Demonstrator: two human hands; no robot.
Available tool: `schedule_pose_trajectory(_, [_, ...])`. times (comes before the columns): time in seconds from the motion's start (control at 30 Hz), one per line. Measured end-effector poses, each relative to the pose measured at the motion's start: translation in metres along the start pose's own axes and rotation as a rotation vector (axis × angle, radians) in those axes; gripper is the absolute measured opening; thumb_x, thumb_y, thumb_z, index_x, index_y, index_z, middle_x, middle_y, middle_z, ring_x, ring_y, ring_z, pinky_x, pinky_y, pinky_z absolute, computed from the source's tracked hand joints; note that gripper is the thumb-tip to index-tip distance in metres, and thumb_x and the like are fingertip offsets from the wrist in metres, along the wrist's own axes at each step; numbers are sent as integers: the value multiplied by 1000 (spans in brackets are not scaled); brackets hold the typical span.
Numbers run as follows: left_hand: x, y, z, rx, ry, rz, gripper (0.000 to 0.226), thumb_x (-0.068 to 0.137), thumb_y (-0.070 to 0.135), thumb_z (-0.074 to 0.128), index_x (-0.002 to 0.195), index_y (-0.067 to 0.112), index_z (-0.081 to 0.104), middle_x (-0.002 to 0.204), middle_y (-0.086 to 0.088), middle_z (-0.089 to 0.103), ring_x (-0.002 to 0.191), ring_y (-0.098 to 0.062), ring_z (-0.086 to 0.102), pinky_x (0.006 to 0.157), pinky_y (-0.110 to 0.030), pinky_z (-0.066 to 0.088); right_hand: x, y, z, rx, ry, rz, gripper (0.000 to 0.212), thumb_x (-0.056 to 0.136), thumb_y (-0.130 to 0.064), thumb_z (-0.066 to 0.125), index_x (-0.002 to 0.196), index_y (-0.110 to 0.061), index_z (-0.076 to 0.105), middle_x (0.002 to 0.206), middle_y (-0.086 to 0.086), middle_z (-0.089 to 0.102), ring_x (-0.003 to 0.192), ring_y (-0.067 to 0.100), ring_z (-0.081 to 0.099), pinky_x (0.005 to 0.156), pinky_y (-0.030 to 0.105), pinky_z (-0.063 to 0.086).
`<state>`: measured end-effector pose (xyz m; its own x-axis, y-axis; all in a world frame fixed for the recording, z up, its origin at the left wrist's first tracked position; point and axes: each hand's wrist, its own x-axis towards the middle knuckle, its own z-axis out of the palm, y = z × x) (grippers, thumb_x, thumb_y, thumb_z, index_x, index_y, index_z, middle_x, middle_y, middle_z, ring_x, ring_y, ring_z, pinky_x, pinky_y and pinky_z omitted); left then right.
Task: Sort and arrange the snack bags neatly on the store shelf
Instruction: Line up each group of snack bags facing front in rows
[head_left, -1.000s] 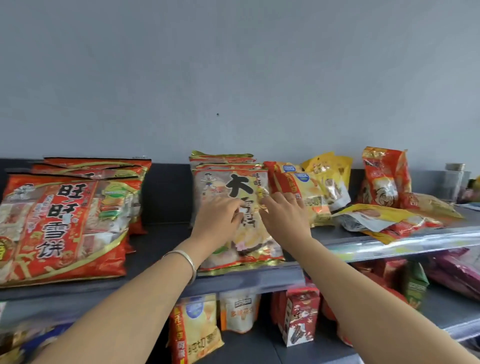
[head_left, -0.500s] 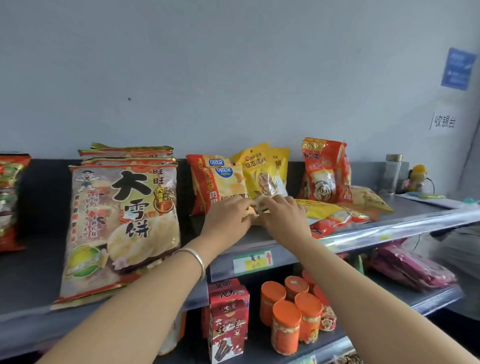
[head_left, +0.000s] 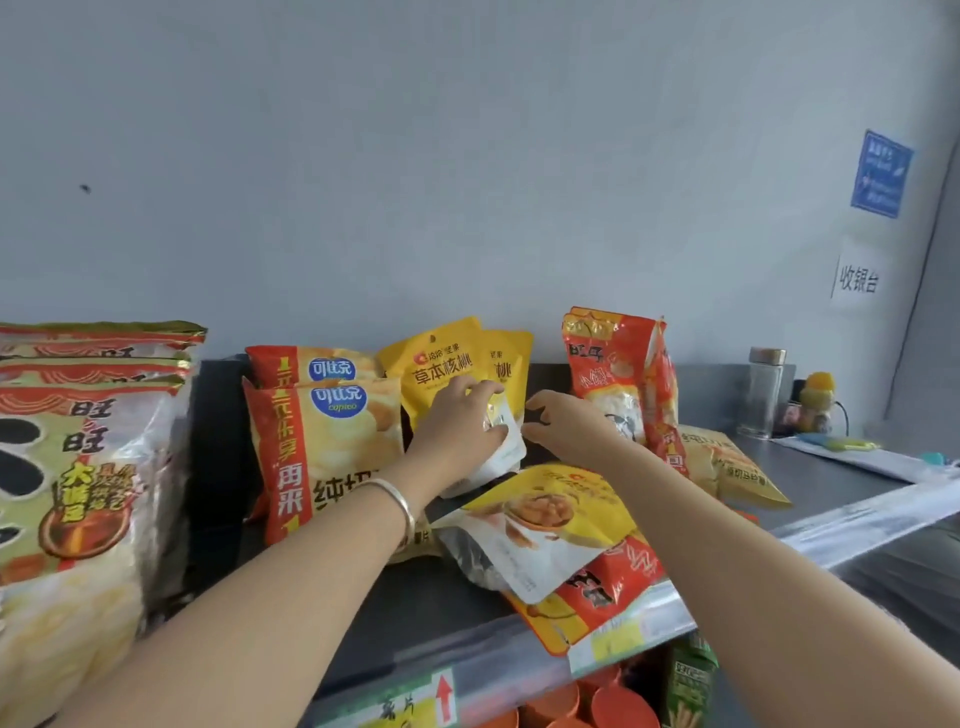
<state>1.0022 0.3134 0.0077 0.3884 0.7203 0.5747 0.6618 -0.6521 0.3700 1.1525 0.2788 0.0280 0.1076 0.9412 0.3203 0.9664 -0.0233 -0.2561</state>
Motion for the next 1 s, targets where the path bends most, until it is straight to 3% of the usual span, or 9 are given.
schedule_pose_trajectory(0.3, [49, -14, 29, 278, 121, -119, 52, 91, 38, 54, 139, 26, 39, 151, -7, 24, 141, -26, 18, 113, -37, 20, 87, 37, 5, 182, -122, -116, 52, 93, -29, 59, 138, -7, 46, 139, 11, 50, 124, 27, 50, 96, 32, 43])
schedule_pose_trajectory(0.37, [56, -18, 31, 331, 164, -184, 52, 90, 40, 55, 139, 28, 39, 151, -6, 24, 140, -25, 20, 112, -38, 19, 100, 39, 5, 218, -164, -162, 47, 94, -27, 59, 134, -4, 50, 130, 13, 56, 116, 27, 55, 89, 31, 46])
schedule_pose_trajectory(0.5, [58, -24, 32, 336, 271, -337, 50, 88, 36, 59, 135, 31, 44, 150, -5, 24, 139, -27, 21, 111, -39, 24, 122, 37, 10, 305, -258, -213, 36, 91, -24, 63, 116, 0, 60, 91, 8, 64, 85, 22, 60, 64, 23, 51])
schedule_pose_trajectory(0.6, [50, -24, 37, 184, 337, -446, 45, 87, 27, 61, 131, 26, 49, 149, -7, 22, 140, -27, 16, 113, -40, 19, 135, 35, 23, 460, -322, -187, 37, 84, -19, 71, 113, 2, 61, 107, 16, 68, 90, 25, 68, 85, 35, 57])
schedule_pose_trajectory(0.67, [45, -23, 40, 109, 366, -489, 42, 87, 21, 62, 127, 24, 52, 147, -9, 23, 140, -26, 16, 114, -37, 16, 136, 34, 29, 532, -359, -180, 41, 83, -17, 73, 115, 5, 61, 105, 18, 68, 86, 24, 65, 84, 35, 57])
schedule_pose_trajectory(0.77, [44, -20, 39, 85, 452, -493, 40, 85, 14, 64, 124, 19, 56, 140, -10, 31, 136, -24, 26, 111, -29, 17, 132, 39, 33, 565, -408, -202, 35, 87, -11, 66, 117, 7, 61, 86, 14, 58, 74, 21, 52, 52, 24, 40])
schedule_pose_trajectory(0.8, [45, -17, 38, 79, 475, -480, 40, 85, 12, 64, 124, 18, 57, 140, -9, 32, 136, -24, 27, 111, -28, 17, 133, 42, 33, 587, -406, -198, 31, 88, -10, 64, 116, 4, 62, 82, 13, 57, 70, 20, 53, 49, 23, 36])
schedule_pose_trajectory(0.9, [55, -9, 39, 57, 479, -397, 37, 85, 9, 63, 120, 19, 59, 144, -7, 28, 138, -23, 22, 111, -27, 13, 138, 53, 32, 642, -335, -148, 15, 90, -11, 62, 105, -6, 64, 79, 6, 62, 66, 17, 64, 56, 23, 53])
schedule_pose_trajectory(1.0, [67, -2, 44, 71, 404, -330, 40, 86, 9, 63, 124, 20, 56, 147, -8, 21, 139, -25, 18, 110, -27, 12, 142, 68, 33, 720, -353, -27, 19, 89, -5, 63, 108, -2, 64, 88, 11, 66, 71, 20, 68, 58, 26, 57])
